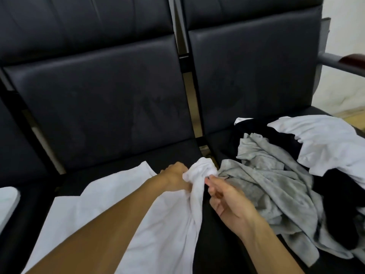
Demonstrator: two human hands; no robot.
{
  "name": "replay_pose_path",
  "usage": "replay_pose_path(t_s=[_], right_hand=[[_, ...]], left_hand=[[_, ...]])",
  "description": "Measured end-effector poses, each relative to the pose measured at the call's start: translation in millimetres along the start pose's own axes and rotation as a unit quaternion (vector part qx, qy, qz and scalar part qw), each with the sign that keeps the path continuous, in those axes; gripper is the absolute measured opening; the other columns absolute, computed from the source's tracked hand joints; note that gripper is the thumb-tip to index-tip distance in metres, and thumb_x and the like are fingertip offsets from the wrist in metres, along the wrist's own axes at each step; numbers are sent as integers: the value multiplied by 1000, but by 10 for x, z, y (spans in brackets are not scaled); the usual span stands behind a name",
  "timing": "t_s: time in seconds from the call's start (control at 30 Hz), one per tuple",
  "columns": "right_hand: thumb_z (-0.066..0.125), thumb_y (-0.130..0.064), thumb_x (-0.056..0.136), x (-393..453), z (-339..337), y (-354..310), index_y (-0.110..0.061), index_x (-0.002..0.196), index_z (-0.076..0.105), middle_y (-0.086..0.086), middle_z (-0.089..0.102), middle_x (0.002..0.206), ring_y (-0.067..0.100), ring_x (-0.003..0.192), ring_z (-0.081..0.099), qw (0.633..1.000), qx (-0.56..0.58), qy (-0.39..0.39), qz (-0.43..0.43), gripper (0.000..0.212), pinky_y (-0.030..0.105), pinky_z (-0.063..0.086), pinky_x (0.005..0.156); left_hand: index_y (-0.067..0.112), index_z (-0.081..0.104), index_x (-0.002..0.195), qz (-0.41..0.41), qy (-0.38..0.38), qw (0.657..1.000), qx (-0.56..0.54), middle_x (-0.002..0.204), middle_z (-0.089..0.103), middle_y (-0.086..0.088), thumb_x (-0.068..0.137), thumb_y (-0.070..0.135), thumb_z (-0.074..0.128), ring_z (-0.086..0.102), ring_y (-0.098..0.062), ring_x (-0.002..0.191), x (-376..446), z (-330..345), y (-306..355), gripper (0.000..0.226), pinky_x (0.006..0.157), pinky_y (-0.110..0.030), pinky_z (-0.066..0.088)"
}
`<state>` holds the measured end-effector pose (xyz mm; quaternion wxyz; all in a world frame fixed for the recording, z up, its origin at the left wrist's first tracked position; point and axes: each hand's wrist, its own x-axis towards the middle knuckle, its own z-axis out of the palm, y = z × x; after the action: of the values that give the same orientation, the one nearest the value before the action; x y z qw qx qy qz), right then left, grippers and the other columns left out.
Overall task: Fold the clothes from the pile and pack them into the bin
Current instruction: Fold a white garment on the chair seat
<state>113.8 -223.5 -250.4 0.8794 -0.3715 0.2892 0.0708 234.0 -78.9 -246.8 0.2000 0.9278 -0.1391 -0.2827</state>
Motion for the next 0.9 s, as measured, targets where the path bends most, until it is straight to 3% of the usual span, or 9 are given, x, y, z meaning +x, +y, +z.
replay_pose_path(t_s=[0.07,0.13,0.27,0.37,0.47,0.53,0.6,0.73,0.9], right_hand=[[74,-15,87,-31,17,-9,-6,96,66,0,58,74,5,54,45,999,-29,-9,17,15,16,36,40],[77,-27,84,-28,17,-27,-10,87,64,-1,56,69,7,54,43,995,-96,22,15,21,18,39,45],[80,-50,75,-56,57,-37,-9,99,68,2,60,79,15,75,53,977,-214,18,3,49,30,49,73],[80,-47,76,-131,107,-77,-18,113,69,-2,76,101,16,102,67,994,-105,-17,27,48,35,54,89],[70,-48,85,-239,109,-205,-15,125,63,10,72,118,28,113,67,991,36,-121,36,52,45,53,96],[63,-43,91,-295,77,-318,-10,129,62,14,70,121,28,111,68,983,120,-141,10,50,47,54,97],[68,-40,86,-326,22,-441,-7,121,66,16,72,114,26,101,71,991,95,-85,-38,48,45,57,90],[75,-41,84,-338,-141,-593,2,102,67,21,73,95,35,86,71,966,-188,67,-166,47,40,53,71],[61,-41,94,-400,-461,-761,-6,87,71,22,72,83,41,81,69,915,-363,110,-135,38,38,50,67]], left_hand=[[14,67,92,24,-12,996,-82,88,63,-1,76,30,79,66,-22,90,-59,-17,8,25,75,-33,51],[16,70,104,54,-34,975,-214,100,71,-4,80,22,78,68,-21,96,-159,-78,51,25,83,-35,55],[10,67,120,66,-103,901,-417,116,71,-11,87,12,72,69,-27,107,-382,-283,242,33,95,-43,54],[8,67,113,76,-66,875,-473,110,69,-15,87,12,70,68,-27,99,-453,-447,409,27,87,-41,56],[10,66,119,79,-66,850,-516,115,69,-13,81,21,74,67,-28,106,-508,-642,546,41,95,-42,54],[17,69,118,65,-54,853,-515,114,73,-10,79,23,74,68,-28,107,-509,-753,618,39,95,-44,54],[22,72,112,54,-19,864,-500,109,75,-7,83,20,74,71,-26,102,-467,-823,687,29,86,-41,58],[19,73,111,59,44,905,-418,104,76,-2,90,19,70,73,-20,95,-308,-866,811,21,75,-33,60],[17,68,108,71,65,929,-358,114,68,-6,95,16,63,66,-23,105,-93,-768,1025,14,90,-38,56]])
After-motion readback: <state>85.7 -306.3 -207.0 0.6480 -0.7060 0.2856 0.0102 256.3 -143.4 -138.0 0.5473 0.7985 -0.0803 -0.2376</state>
